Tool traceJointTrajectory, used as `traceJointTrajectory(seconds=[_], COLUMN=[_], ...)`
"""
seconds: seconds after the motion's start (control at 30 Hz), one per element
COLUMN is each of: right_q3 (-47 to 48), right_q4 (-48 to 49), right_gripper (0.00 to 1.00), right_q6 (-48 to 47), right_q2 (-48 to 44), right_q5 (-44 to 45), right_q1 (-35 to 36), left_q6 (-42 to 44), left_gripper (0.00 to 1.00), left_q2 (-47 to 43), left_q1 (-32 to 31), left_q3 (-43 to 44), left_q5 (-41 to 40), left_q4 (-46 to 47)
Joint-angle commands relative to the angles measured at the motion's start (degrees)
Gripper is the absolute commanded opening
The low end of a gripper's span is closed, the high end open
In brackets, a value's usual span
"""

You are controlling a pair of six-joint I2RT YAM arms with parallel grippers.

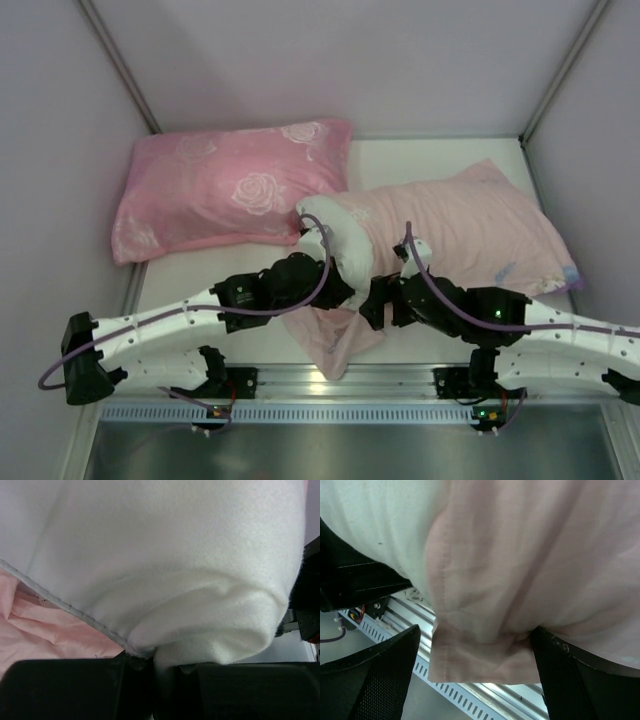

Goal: Remove the pillowcase from the pillow

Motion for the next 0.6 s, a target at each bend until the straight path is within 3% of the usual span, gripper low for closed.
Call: traceJointTrajectory(seconds=[0.0, 0.03, 0.13, 0.17, 0.27, 0.4, 0.57], right_q3=[1.8, 2.0, 0.4, -0.1, -2.0, -5.8, -7.1], right_q4=[6.5, 6.6, 5.8, 1.7, -2.8, -2.5, -1.7], right_gripper=[0.85, 0.84, 0.65, 0.44, 0.0, 0.0, 0.0], right_q6=[0.6, 1.8, 6.6, 8.7, 13.1, 12.8, 8.3], right_q2=[3.7, 5.6, 7.0, 7.0, 5.2, 2.4, 3.3], right_q5=[2.1, 4.7, 14.5, 20.5, 23.8, 23.8, 23.8], right_q1=[2.9, 3.1, 2.9, 2.4, 1.0, -5.5, -16.7], left_q6=[1.5, 1.5, 1.5, 1.2, 0.5, 0.1, 0.4], left_gripper=[0.0, 0.0, 0.0, 0.0, 0.0, 0.0, 0.0], left_q2=[-0.4, -0.4, -0.4, -1.3, -4.6, -12.4, -19.0], left_q1=[0.3, 0.3, 0.3, 0.3, 0.3, 0.3, 0.3], left_q3=[5.0, 6.0, 8.5, 9.1, 11.1, 16.9, 26.2], left_q5=[0.1, 0.3, 1.2, 1.4, 0.2, 0.0, 5.9], left_q4=[5.3, 5.1, 3.9, 1.4, -4.3, -13.4, -22.4])
